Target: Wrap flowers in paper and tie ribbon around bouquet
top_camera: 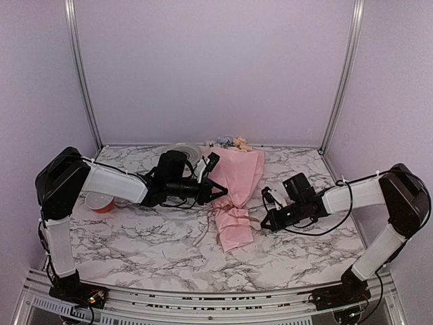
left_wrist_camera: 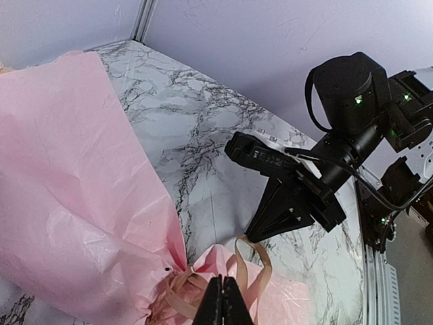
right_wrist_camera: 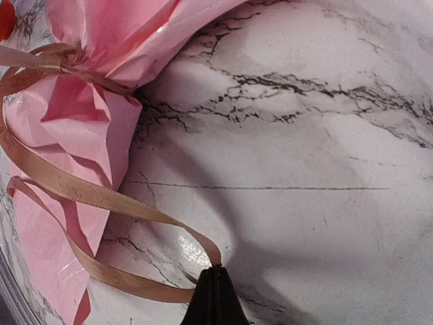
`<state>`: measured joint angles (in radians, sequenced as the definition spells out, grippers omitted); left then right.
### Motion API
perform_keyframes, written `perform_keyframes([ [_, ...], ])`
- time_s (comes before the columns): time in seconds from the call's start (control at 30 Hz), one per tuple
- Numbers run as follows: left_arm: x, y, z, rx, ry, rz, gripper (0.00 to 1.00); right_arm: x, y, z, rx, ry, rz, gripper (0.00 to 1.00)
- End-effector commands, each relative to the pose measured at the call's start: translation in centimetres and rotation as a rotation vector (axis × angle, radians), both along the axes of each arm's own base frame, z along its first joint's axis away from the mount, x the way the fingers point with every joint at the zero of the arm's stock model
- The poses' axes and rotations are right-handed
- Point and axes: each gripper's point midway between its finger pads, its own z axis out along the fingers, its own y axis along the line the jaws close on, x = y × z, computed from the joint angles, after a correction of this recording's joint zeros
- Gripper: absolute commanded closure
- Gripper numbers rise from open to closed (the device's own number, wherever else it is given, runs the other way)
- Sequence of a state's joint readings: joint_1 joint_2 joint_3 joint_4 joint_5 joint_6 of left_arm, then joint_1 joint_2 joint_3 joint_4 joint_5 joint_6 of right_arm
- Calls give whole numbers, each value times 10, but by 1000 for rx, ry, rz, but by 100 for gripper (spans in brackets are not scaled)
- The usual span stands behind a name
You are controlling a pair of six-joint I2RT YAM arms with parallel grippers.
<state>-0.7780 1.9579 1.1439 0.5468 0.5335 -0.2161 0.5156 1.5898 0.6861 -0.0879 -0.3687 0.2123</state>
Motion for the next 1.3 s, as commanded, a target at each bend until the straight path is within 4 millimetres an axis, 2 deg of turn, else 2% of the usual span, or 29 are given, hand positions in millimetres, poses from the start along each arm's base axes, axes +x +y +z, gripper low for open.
perform_keyframes([
  [0.0,-2,0,-6,14,10,-11,100,21,2,34,24,-105,-26,100],
  [0.1,-2,0,-6,14,7,-12,100,20,6,48,64,-134,-6,100],
  [0.2,-2,-1,-7,17,7,-13,100,12,20,55,112,-142,53,100],
  [0.3,-1,-1,-9,19,9,-8,100,-5,54,70,174,-171,181,100],
  [0.4,2,1,-11,24,9,6,100,-17,95,100,272,-238,309,100],
  [0.5,6,2,-17,30,25,19,100,-20,126,128,355,-301,382,100],
  [0.57,8,2,-22,33,44,25,100,-21,144,142,391,-340,424,100],
  [0.67,10,5,-23,35,45,32,100,-13,156,146,394,-382,423,100],
  [0.73,13,7,-20,35,34,43,100,-8,155,137,373,-381,399,100],
  [0.87,19,11,-24,41,42,58,100,-12,144,111,309,-344,380,100],
  [1.03,12,11,-27,41,50,33,100,-5,104,81,196,-280,253,100],
  [1.1,5,13,-27,47,43,20,100,-6,93,70,182,-224,249,91],
  [1.13,1,13,-27,49,39,11,100,-7,91,68,174,-208,258,82],
  [1.17,-3,13,-27,51,38,1,100,-8,89,69,161,-202,273,77],
  [1.27,-12,19,-33,64,51,-6,100,0,81,92,174,-237,282,70],
])
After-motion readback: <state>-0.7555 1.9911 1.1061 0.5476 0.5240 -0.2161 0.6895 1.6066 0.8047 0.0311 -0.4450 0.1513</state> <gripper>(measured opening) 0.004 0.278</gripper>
